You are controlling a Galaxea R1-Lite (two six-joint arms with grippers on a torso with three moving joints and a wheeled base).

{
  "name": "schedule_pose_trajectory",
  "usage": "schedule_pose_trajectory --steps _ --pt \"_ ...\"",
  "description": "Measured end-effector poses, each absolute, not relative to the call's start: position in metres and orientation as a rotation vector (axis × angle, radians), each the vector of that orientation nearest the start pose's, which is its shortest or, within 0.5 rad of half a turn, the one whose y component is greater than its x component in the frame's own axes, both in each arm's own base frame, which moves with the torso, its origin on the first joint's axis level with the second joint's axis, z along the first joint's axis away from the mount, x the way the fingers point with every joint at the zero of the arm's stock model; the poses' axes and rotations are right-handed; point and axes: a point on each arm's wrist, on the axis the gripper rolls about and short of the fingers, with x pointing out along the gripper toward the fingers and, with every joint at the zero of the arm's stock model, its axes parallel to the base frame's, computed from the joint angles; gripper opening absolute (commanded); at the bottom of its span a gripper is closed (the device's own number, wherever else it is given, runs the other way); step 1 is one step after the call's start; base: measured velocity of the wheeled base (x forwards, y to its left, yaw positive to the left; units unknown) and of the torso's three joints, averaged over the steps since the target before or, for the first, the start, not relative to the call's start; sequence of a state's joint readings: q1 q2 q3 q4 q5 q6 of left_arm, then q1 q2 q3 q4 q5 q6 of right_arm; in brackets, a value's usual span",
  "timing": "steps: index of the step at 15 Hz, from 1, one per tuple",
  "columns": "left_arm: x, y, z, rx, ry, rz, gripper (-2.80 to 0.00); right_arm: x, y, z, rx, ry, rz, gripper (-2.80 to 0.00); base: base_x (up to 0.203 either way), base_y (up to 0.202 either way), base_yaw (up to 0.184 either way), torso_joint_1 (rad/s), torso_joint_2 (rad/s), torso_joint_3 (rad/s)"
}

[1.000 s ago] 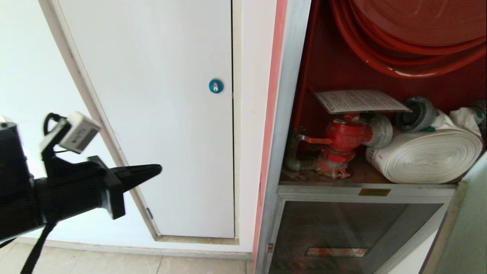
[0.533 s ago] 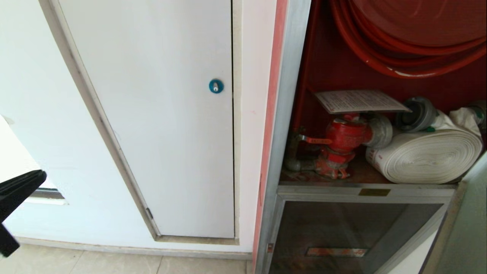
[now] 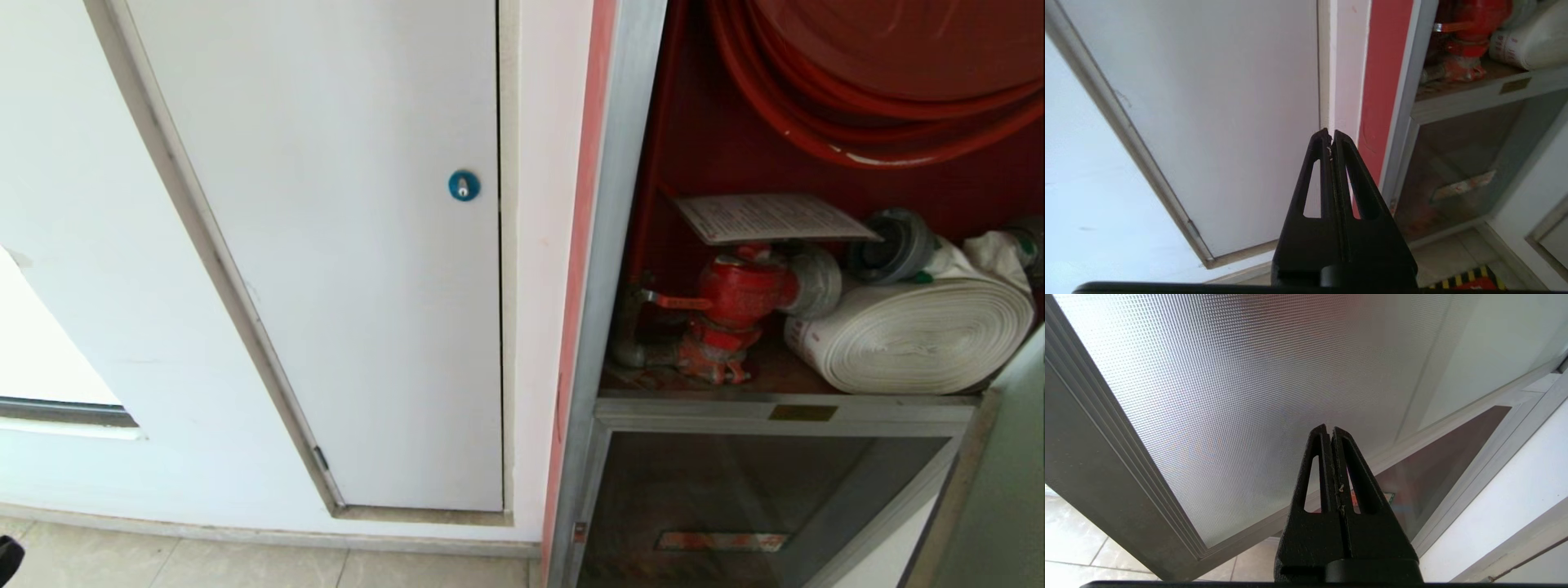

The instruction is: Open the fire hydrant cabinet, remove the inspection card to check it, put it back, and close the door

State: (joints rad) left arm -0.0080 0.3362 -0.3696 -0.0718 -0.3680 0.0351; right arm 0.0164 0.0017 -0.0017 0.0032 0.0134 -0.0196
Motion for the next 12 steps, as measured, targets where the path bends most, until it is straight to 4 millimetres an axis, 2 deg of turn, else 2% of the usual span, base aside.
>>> schedule_pose_trajectory --steps 4,6,9,12 --pt "-0.033 -0.005 0.170 0.064 -0.184 -0.245 -2.80 -0.023 0.000 0.076 -0.019 0.003 0.030 -2.80 0.000 0.000 0.000 0.000 0.00 0.000" --pt "-0.040 -0.005 0.152 0.075 -0.201 -0.201 -2.80 -0.023 0.000 0.076 -0.018 0.003 0.029 -2.80 0.000 0.000 0.000 0.000 0.00 0.000" --pt "-0.037 -0.001 0.124 0.081 -0.164 -0.058 -2.80 -0.023 0.000 0.076 -0.018 0.003 0.030 -2.80 0.000 0.000 0.000 0.000 0.00 0.000" --pt "-0.030 -0.001 0.103 0.114 -0.138 -0.048 -2.80 -0.023 0.000 0.076 -0.018 0.003 0.029 -2.80 0.000 0.000 0.000 0.000 0.00 0.000"
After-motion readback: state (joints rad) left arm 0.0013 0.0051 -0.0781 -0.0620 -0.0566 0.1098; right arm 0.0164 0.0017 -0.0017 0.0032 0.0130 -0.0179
